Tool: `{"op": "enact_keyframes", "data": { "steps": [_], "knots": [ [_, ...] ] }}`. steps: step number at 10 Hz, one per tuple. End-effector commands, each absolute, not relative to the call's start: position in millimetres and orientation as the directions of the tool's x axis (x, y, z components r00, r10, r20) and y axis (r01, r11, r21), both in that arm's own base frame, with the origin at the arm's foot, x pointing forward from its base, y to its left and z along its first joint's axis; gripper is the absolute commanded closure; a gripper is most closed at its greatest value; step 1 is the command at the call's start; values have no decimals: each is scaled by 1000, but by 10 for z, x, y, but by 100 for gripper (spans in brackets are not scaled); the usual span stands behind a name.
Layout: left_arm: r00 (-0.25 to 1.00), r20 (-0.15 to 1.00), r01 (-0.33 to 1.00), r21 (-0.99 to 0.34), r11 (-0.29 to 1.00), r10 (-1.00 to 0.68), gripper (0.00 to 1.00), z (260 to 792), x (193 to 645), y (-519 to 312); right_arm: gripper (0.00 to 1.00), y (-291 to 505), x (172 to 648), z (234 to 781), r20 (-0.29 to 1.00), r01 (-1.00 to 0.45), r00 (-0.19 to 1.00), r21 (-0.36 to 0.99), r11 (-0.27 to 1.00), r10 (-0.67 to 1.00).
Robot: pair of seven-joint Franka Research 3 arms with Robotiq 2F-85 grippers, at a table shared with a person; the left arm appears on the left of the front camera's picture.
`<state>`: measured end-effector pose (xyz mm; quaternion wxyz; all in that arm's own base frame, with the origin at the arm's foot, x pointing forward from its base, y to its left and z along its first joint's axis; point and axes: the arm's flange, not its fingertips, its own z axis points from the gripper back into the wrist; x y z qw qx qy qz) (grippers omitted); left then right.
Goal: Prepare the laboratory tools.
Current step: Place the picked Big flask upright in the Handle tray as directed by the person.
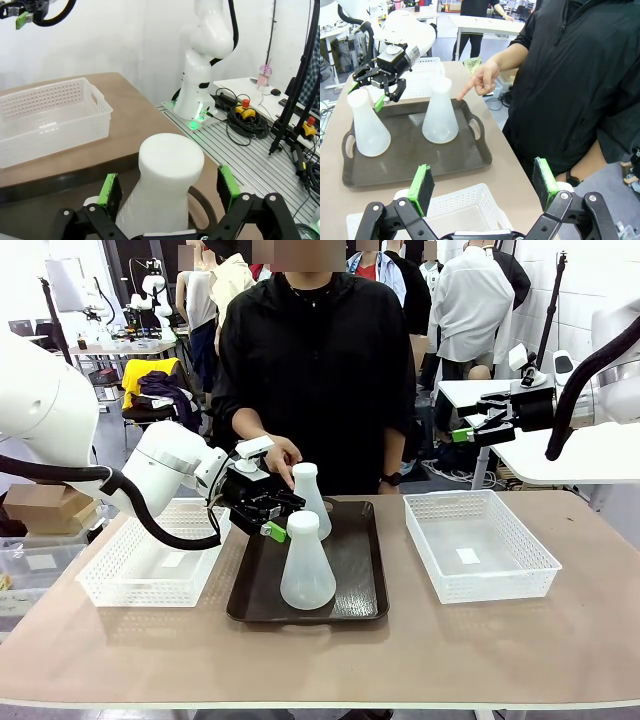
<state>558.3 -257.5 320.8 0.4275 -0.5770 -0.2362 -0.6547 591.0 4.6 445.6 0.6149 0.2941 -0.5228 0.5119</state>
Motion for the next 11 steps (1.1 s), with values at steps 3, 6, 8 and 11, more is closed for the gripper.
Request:
{"op": "enact_keyframes", "data": {
  "steps": [3, 6, 8, 11],
  "knots": [
    [35, 960, 837, -181, -516, -279, 0, 3223, 5594, -2580, 0, 62, 5913, 4455, 943, -939, -65, -169, 301, 326],
    [35, 960, 837, -181, -516, -279, 0, 3223, 5594, -2580, 0, 62, 5913, 4455, 943, -939, -65, -169, 301, 326],
    [35, 960, 837, -181, -516, -279, 0, 3223, 5594, -2580, 0, 62, 5913, 4455, 943, -939, -65, -169, 301, 326],
    [35, 960, 837, -181, -516, -279, 0, 3223, 5594, -2580, 0, 62, 5913, 4455, 943, -939, -65, -169, 301, 326]
  ]
}}
